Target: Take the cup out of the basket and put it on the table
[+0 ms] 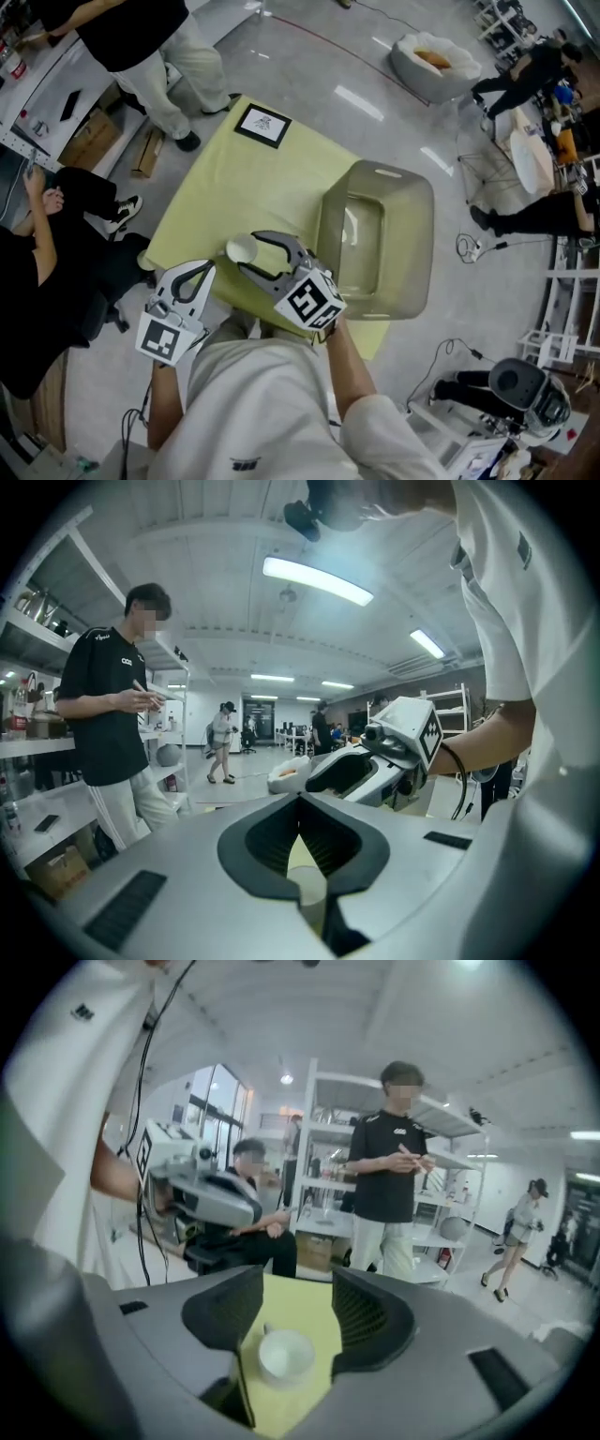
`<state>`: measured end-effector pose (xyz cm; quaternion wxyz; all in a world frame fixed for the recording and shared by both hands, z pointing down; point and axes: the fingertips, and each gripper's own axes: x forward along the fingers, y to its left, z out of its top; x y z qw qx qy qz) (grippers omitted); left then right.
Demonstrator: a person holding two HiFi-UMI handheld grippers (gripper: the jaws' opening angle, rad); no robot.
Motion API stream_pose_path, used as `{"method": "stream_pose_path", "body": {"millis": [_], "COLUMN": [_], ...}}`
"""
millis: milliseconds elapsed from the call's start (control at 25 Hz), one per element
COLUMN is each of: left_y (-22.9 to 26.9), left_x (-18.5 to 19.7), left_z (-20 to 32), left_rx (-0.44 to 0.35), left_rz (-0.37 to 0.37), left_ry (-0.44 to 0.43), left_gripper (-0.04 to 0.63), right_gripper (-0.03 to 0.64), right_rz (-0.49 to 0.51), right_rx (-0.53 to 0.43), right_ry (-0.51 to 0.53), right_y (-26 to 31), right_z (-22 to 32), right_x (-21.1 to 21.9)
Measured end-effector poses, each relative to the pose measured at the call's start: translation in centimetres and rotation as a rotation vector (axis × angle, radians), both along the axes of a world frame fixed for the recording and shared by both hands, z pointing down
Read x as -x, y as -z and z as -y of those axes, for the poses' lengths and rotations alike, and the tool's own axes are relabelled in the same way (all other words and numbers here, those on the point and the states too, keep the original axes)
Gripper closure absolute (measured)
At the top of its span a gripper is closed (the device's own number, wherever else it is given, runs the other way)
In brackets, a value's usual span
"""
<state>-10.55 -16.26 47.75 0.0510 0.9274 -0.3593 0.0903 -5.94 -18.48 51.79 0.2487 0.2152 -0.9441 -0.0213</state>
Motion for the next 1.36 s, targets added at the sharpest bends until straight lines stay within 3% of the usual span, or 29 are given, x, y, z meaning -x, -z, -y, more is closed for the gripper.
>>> {"method": "stream_pose_path", "body": {"millis": [160, 280, 360, 480, 640, 1360], "left_y": [1.7, 2.4, 2.7, 3.1, 3.4, 2.8], "left_x": [0.0, -0.1, -0.3, -0.3, -0.3, -0.6], "left_z": [-0.2, -0.4, -0.4, -0.5, -0.4, -0.7], "left_rx": [-0.012, -0.027, -0.030, -0.036, -0.053, -0.052], "left_rz": [-0.060, -0.099, -0.125, -0.161, -0.155, -0.180], "left_ry": [-0.021, -0.050, -0.066, -0.089, -0.108, -0.110], "left_gripper": [0.594, 0.594, 0.594, 0.594, 0.594, 0.594], "right_gripper": [0.544, 0.606, 0.609, 0.609, 0.609, 0.609], "right_rz": [0.226, 0.486, 0.585, 0.609, 0.606, 0.592], "right_rx": [-0.041, -0.028, -0.003, -0.009, -0.021, -0.051], "right_ry": [-0.055, -0.134, -0.190, -0.241, -0.258, -0.256], "right_y": [4.5, 7.2, 8.0, 7.9, 7.8, 7.9], "right_z": [-1.5, -2.0, -2.2, -2.2, -2.2, -2.6], "right_x": [-1.1, -1.9, -2.7, -3.6, -3.6, -2.1]}}
